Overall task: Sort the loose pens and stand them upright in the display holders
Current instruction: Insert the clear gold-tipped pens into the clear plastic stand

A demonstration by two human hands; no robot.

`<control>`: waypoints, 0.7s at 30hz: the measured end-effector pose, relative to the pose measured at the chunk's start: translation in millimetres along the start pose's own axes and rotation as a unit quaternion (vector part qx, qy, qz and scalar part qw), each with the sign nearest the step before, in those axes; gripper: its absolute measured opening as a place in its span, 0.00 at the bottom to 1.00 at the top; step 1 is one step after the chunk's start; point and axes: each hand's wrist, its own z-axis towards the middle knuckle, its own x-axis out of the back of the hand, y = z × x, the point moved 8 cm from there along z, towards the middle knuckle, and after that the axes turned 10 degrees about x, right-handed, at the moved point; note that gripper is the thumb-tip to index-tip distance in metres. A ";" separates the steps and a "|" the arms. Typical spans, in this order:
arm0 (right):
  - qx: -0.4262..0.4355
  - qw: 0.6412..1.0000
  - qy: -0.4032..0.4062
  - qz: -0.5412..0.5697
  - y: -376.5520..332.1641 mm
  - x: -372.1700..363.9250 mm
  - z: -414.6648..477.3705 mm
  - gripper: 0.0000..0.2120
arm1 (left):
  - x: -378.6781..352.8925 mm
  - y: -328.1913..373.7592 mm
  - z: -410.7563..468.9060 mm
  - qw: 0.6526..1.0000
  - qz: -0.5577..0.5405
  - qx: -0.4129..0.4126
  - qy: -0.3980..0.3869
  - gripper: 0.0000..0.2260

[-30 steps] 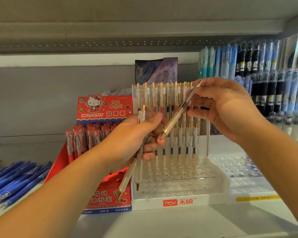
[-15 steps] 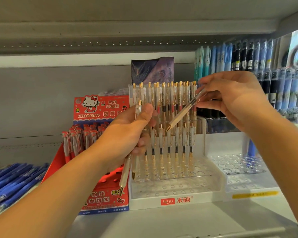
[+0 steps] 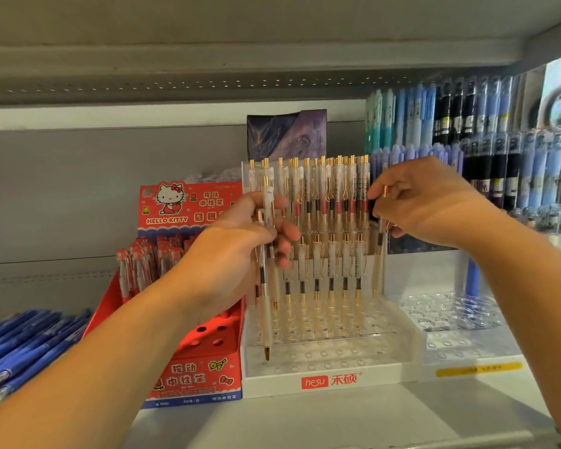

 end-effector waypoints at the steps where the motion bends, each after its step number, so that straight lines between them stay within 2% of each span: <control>1: 0.003 1.000 -0.011 -0.013 -1.2 -1.5 -0.2 0.05 | -0.3 0.0 0.1 1.000 0.004 -0.004 -0.001 0.18; 12: 0.018 0.992 -0.112 -0.054 -2.0 -16.1 -5.7 0.10 | -3.8 2.6 -0.3 1.000 -0.021 -0.018 0.008 0.16; 16: 0.019 0.982 -0.153 -0.112 -0.6 -26.5 -7.8 0.12 | -3.8 3.1 -0.1 0.999 -0.027 -0.022 0.008 0.16; 21: 0.002 0.972 -0.178 -0.151 -0.8 -30.1 -9.5 0.09 | -5.9 2.9 -0.2 1.000 -0.017 -0.021 -0.007 0.16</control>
